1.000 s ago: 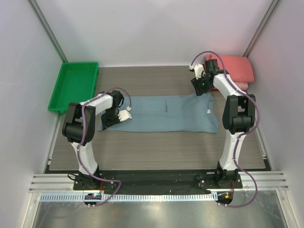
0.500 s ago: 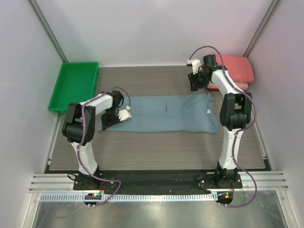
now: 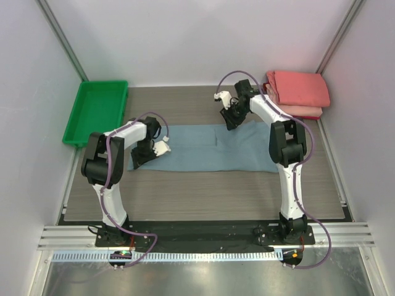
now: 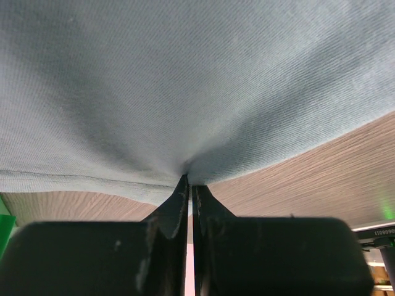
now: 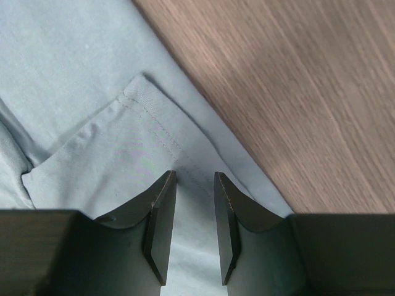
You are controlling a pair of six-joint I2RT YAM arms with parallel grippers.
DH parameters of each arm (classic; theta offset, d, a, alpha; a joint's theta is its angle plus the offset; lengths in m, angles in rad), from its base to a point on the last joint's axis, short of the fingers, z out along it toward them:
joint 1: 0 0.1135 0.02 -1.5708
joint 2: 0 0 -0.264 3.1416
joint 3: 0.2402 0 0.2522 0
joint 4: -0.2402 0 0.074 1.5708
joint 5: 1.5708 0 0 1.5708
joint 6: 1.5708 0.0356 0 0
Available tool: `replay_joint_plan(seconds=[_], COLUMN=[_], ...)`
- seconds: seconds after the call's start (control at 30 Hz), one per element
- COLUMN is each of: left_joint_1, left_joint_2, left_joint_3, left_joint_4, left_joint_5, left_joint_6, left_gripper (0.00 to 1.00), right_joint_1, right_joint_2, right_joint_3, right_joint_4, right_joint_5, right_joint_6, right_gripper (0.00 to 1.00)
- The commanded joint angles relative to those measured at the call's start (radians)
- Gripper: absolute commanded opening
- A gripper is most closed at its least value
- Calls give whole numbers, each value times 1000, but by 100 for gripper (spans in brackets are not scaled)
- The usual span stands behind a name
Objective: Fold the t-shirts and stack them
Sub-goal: Fold the tshirt
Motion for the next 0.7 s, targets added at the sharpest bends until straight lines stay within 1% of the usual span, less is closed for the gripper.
replay_joint_plan(seconds=[0.0,0.3,0.43,0.53,0.6,0.63,0.67], left_joint_1=[-5,-11,-11,-11,-11,-11,-13], left_joint_2=[12,18,23,26,29,29,31], left_joint_3=[13,23,30,35,36,38,39], left_joint_4=[-3,-5,-8,-5,-5,-7,-7], left_joint_5=[69,80,80,80,81,83,84], left_joint_6=[-25,-40,-43,-46,-48,-51,-51], left_gripper=[0,0,0,0,0,0,0], right_joint_1=[-13,-7,-1,1,4,4,4], right_joint_2=[-14,23,37,41,43,41,38], right_joint_3=[36,59,71,72,72,70,72], right_joint_4=[-13,-16,-43,-52,-54,-54,-52], right_joint_5=[-3,14,12,12,16,16,14], right_joint_6=[-23,-19,-28,-31,-34,-37,-37], right_gripper=[37,37,32,31,28,24,22])
